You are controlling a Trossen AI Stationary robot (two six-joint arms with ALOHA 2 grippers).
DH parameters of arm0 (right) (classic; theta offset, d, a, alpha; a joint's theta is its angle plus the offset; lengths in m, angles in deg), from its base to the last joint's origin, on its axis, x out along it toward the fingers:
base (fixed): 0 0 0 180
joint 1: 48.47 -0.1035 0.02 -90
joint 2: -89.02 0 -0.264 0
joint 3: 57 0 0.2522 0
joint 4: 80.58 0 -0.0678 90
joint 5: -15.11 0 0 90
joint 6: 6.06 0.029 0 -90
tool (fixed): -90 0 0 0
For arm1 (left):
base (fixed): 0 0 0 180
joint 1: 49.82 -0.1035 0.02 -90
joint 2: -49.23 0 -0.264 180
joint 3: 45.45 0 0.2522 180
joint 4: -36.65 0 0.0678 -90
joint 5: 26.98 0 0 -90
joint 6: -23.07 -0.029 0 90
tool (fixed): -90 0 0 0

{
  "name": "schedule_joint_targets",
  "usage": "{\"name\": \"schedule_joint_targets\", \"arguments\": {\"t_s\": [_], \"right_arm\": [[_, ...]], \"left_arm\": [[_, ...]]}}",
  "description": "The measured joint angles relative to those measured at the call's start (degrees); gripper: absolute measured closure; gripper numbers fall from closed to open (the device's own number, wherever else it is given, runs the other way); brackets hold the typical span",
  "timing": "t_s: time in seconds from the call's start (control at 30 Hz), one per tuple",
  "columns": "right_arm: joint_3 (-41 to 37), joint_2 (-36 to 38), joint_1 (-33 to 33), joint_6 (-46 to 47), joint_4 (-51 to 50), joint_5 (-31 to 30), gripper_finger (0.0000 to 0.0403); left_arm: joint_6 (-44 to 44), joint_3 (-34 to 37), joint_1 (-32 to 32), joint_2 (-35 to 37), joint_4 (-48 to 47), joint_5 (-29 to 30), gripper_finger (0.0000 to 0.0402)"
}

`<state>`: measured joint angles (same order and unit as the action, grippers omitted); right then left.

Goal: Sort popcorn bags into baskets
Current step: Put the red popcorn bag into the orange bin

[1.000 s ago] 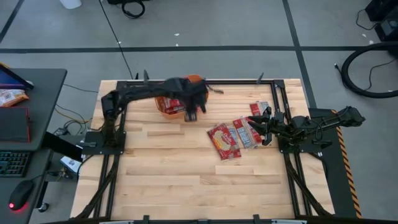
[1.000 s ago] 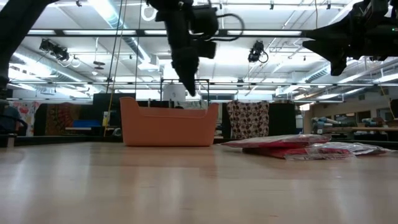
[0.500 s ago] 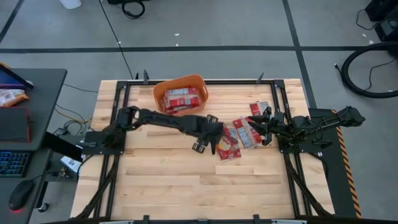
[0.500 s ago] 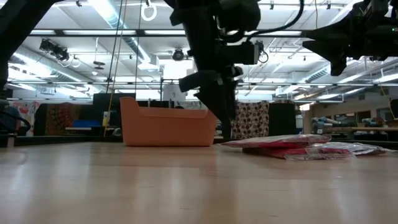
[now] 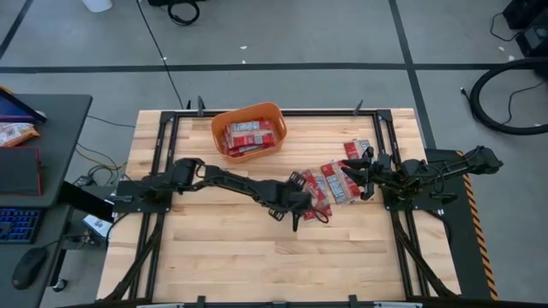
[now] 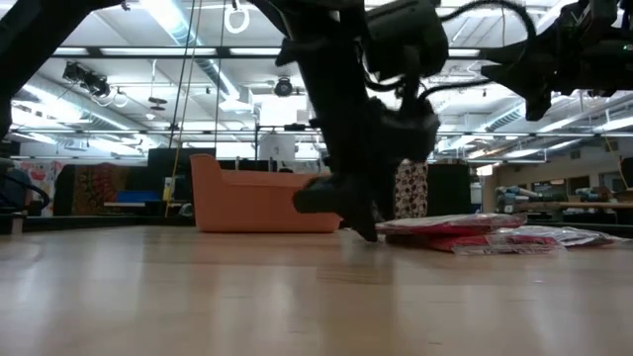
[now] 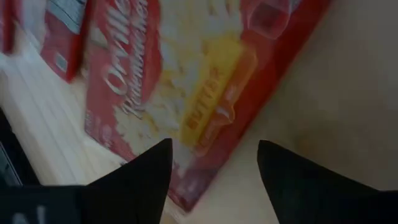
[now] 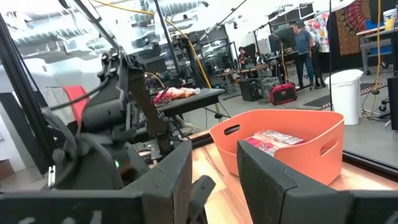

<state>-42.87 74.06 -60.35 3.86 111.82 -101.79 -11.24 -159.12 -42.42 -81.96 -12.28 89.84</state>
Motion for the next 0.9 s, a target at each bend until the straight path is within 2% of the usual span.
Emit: {"name": "schedule_joint_targets", "arguments": {"t_s": [0.13,0.27,0.53,0.73,0.9], "right_arm": [[-0.01,-0.23,0.0,0.0,0.26,0.0,0.0271],[0.01,-0.43,0.02,0.01,0.04,0.01,0.0271],[0.01,-0.46,0.02,0.01,-0.03,-0.02,0.0271],[0.01,-0.42,0.02,-0.01,-0.01,0.0,0.0271],[0.01,-0.5,0.02,-0.01,-0.03,0.0,0.0271]], "left_arm": [[0.53,0.03,-0.22,-1.26,1.5,3.33,0.0196],[0.81,0.03,-0.3,-1.34,2.06,4.09,0.0238],[1.96,0.01,-0.07,-0.39,1.0,2.91,0.0384],[7.18,-0.69,-0.04,4.2,-6.43,1.82,0.039],[13.18,-1.06,-0.29,11.67,-13.01,2.44,0.0394]]}}
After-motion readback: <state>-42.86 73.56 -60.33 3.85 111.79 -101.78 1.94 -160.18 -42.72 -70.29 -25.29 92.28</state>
